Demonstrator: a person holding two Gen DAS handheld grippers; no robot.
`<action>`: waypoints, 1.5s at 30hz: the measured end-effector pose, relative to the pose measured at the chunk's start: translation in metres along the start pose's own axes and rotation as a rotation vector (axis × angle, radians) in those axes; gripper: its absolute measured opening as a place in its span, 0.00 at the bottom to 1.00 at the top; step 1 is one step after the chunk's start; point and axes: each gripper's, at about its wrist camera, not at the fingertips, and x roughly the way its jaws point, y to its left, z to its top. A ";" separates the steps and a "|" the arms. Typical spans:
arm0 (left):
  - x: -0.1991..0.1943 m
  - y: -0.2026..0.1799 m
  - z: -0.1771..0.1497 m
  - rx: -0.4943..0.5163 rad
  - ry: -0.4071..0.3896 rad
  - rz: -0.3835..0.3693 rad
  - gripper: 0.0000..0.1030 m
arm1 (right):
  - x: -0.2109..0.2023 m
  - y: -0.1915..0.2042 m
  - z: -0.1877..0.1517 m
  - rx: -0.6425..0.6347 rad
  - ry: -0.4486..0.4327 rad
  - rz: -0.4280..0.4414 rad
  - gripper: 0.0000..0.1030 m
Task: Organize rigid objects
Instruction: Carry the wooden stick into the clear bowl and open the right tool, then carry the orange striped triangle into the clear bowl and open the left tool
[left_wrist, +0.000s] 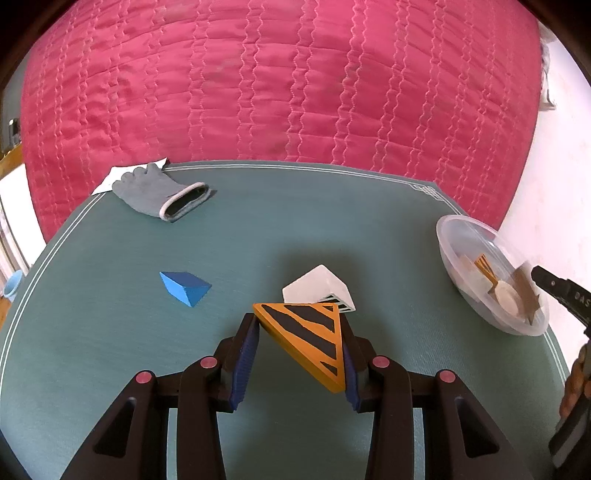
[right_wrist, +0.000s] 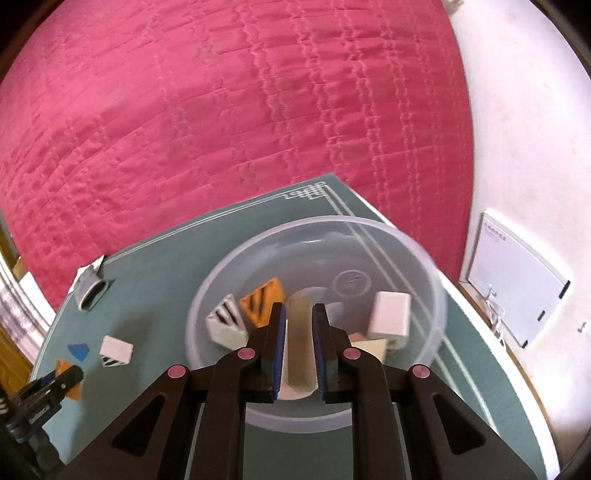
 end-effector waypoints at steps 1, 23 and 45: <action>0.000 0.000 0.000 0.002 -0.001 0.000 0.41 | 0.000 -0.002 0.000 0.002 -0.004 -0.006 0.15; -0.002 -0.046 -0.004 0.092 0.021 -0.050 0.42 | -0.031 -0.028 -0.024 -0.040 -0.045 -0.007 0.43; 0.016 -0.182 0.015 0.327 0.022 -0.204 0.42 | -0.059 -0.086 -0.024 0.160 -0.149 -0.033 0.65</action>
